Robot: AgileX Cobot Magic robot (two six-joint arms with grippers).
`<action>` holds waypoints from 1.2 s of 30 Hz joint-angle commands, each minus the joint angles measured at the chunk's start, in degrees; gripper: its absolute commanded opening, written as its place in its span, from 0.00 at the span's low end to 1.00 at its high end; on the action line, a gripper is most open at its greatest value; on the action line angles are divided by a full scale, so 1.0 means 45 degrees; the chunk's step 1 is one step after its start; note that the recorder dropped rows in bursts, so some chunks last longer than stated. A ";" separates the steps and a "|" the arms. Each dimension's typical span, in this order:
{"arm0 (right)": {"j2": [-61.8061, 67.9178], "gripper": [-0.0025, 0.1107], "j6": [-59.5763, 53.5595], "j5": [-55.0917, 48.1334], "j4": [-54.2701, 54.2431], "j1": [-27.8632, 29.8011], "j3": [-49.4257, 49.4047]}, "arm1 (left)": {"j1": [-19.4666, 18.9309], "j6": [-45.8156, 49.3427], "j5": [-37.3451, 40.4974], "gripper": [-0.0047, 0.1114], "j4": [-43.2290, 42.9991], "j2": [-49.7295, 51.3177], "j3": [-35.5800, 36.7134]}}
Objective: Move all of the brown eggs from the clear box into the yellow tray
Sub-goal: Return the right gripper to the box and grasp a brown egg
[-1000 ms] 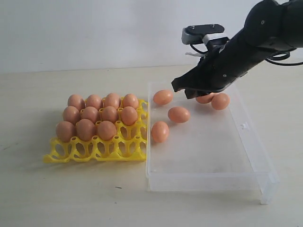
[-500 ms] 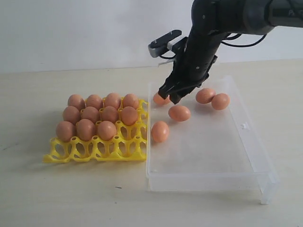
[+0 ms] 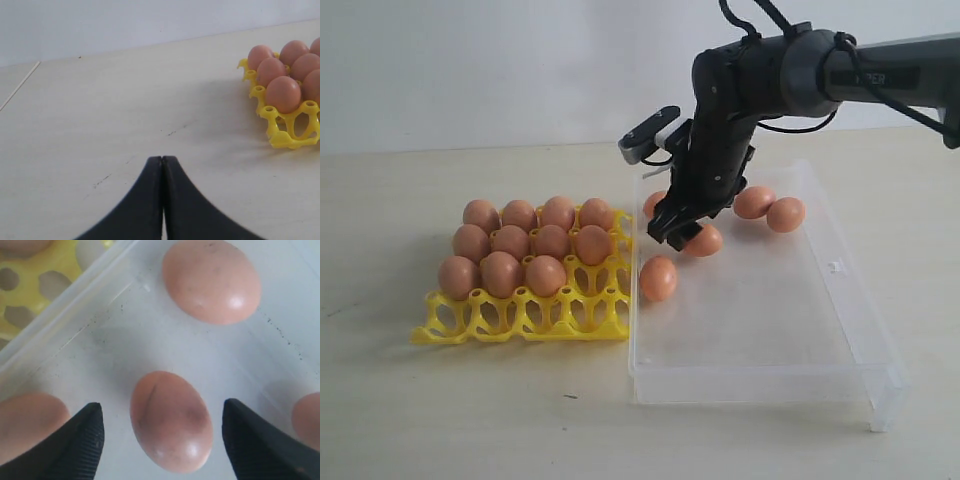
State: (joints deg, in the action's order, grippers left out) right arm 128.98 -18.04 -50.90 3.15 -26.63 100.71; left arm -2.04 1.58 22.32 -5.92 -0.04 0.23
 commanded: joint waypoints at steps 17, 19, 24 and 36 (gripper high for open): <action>0.1136 0.31 -0.0073 0.0871 0.0106 0.0001 0.0067 | 0.0077 -0.0068 -0.0117 0.04 0.0031 0.0008 -0.0051; 0.1284 0.09 -0.0073 0.0639 0.0130 0.0001 0.0067 | 0.0077 -0.0068 -0.0117 0.04 0.0031 0.0008 -0.0051; 0.1286 0.02 -0.0022 0.0526 0.0106 0.0001 -0.0016 | 0.0077 -0.0068 -0.0117 0.04 0.0031 0.0008 -0.0051; -0.1295 0.02 0.0904 0.3526 -0.2010 -0.0062 -0.1014 | 0.0077 -0.0068 -0.0117 0.04 0.0031 0.0008 -0.0051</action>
State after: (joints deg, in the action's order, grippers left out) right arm 127.59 -14.59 -41.87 -1.39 -26.63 99.00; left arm -2.04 1.58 22.32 -5.92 -0.04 0.23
